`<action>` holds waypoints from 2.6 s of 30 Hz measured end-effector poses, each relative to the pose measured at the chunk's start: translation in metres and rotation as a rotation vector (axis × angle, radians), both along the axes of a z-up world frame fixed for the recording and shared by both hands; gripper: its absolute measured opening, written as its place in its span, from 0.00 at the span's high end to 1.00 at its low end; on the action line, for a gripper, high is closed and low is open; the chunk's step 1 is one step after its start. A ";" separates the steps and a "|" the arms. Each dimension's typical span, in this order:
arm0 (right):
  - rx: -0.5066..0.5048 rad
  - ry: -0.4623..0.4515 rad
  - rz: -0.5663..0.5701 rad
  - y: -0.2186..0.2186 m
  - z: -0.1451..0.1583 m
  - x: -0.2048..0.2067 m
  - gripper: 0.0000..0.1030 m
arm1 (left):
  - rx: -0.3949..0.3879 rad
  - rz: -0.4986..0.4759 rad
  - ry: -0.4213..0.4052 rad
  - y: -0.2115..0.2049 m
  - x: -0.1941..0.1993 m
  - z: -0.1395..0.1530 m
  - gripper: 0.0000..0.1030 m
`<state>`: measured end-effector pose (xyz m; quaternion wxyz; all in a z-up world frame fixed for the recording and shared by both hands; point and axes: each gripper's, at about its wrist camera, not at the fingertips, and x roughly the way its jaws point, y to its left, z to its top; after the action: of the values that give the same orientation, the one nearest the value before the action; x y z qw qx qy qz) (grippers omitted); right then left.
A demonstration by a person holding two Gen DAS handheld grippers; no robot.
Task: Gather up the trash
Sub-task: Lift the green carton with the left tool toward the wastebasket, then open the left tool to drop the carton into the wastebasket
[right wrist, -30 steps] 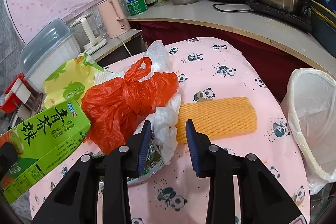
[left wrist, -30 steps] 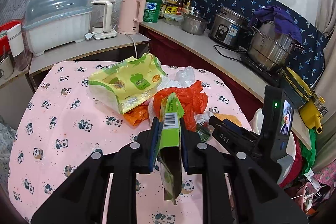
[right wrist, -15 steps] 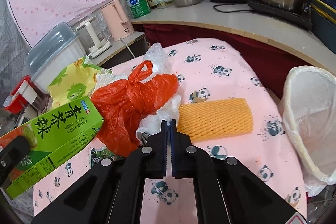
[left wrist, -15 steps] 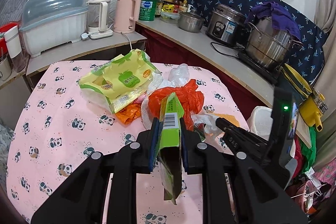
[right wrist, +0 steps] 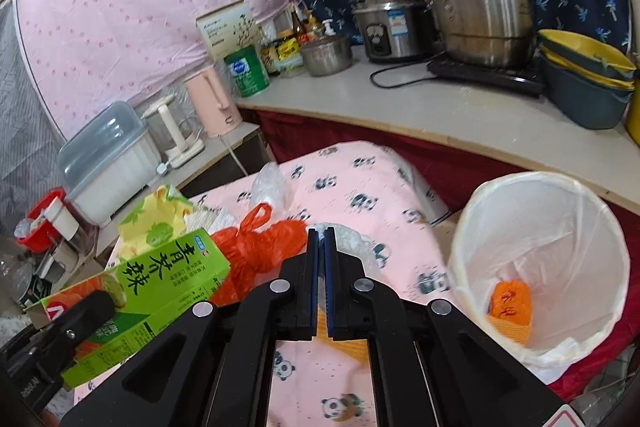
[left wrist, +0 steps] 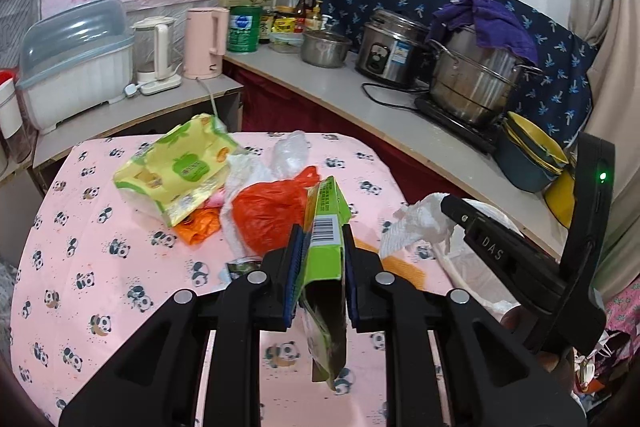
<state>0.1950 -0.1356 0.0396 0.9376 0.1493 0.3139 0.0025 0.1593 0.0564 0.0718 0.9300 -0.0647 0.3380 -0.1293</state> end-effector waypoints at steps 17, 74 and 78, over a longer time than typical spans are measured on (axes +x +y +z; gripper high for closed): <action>0.038 0.002 -0.254 -0.139 -0.009 -0.060 0.97 | 0.000 -0.276 0.024 -0.144 -0.002 -0.007 0.82; 0.022 0.100 -0.126 -0.080 -0.044 -0.049 0.68 | 0.097 0.012 0.098 -0.066 0.035 -0.069 0.56; 0.022 0.127 -0.100 -0.062 -0.054 -0.042 0.68 | 0.088 0.063 0.122 -0.038 0.039 -0.077 0.56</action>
<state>0.1532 -0.1978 -0.0143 0.9131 0.1749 0.3649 -0.0504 0.1983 0.0184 -0.0050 0.9131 -0.0423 0.3973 -0.0809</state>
